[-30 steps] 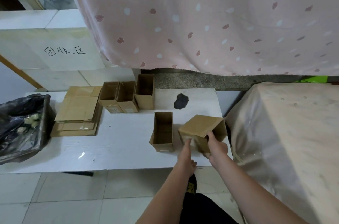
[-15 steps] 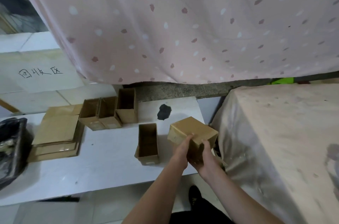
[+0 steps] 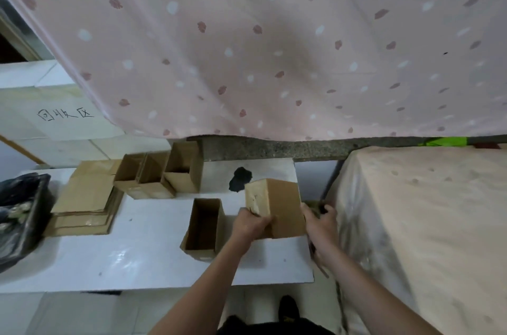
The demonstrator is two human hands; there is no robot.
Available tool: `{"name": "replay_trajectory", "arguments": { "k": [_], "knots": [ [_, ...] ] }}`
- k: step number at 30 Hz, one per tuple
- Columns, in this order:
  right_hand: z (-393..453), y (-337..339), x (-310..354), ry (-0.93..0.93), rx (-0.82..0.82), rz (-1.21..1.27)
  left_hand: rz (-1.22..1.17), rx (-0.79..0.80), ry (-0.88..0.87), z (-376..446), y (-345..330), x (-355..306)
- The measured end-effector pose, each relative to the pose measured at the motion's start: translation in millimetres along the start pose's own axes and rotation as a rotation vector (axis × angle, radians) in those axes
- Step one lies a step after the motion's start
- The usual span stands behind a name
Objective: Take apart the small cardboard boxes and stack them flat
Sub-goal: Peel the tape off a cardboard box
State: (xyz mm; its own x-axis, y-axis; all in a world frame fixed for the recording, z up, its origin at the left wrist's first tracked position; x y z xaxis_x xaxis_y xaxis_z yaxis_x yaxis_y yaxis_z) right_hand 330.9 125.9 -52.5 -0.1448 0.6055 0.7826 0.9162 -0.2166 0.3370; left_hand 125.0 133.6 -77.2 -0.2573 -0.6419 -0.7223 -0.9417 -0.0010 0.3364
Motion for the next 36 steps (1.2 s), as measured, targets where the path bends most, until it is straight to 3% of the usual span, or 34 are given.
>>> {"name": "replay_trajectory", "arguments": {
  "k": [4,8,12,21,27,36],
  "knots": [
    [20.0,-10.2,42.7,0.475,0.238,-0.39,0.465,0.004,-0.231,1.3,3.2,-19.4],
    [22.6,-40.1,48.1,0.646,0.572,-0.709,0.706,0.016,-0.404,-8.3,3.5,-18.7],
    [28.4,-60.4,26.4,0.768,0.716,-1.064,0.825,0.05,-0.465,-5.7,1.1,-3.7],
    [34.0,-64.3,7.3,0.853,0.546,-0.959,0.885,0.046,-0.632,5.1,-15.8,26.1],
    [19.3,-79.2,8.0,0.838,0.507,-0.922,0.904,0.09,-0.636,13.2,-16.7,35.7],
    [16.7,-98.3,-4.2,0.761,0.34,-1.074,0.848,-0.032,-0.534,8.8,-25.3,47.8]
  ]
}}
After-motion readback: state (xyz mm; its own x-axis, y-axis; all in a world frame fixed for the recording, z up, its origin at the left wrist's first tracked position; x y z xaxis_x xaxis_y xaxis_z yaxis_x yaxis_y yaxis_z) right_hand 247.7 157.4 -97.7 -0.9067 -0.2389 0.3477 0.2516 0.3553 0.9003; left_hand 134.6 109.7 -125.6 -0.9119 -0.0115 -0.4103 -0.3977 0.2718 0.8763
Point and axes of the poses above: each hand's wrist, its own z-axis towards the middle knuckle, its own y-axis out of the back of the hand, x = y × z, the point moved 5 cm from there along z, towards the middle knuckle, and after that the axes turned 1 degree about -y, right-handed, at the moved point
